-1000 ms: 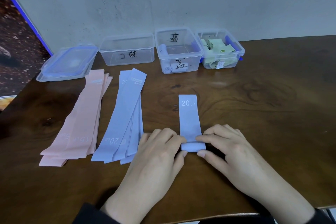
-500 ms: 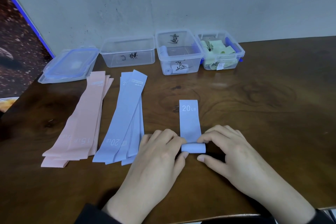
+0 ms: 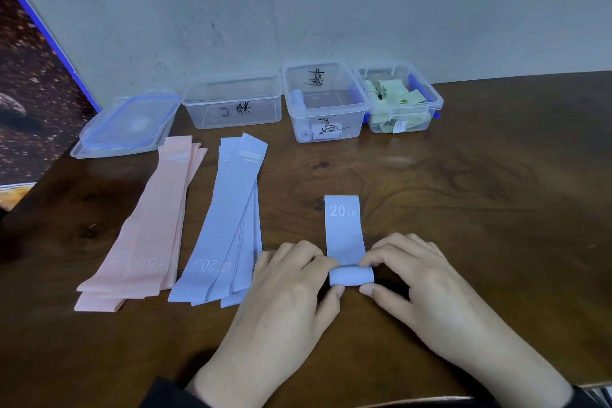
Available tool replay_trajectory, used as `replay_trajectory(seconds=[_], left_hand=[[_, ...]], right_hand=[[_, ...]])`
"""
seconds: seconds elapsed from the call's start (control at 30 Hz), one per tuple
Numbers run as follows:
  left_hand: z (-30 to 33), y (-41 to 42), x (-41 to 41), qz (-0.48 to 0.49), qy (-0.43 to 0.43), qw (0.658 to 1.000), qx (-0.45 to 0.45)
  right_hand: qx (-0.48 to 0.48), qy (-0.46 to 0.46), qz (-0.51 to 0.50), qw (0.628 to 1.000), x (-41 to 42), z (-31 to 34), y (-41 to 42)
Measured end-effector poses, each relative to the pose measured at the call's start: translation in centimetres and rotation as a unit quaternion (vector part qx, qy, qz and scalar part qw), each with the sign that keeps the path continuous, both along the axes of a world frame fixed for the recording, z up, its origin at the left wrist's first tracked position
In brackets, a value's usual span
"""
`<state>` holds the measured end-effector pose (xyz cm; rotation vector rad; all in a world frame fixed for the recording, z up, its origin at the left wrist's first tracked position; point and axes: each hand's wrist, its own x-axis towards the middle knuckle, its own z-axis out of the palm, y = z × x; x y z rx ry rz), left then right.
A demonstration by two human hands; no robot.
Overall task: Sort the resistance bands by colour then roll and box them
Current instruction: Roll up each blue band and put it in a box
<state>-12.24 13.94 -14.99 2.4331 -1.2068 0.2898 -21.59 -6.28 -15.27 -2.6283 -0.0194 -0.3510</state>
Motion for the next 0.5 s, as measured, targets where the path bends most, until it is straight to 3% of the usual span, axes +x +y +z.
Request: replay_trajectory(seconds=[0.5], left_hand=[[-0.06,0.09,0.14,0.000,0.008,1.000,-0.004]], right_hand=[[-0.008,0.008,-0.004,1.000,0.00,0.21,0.25]])
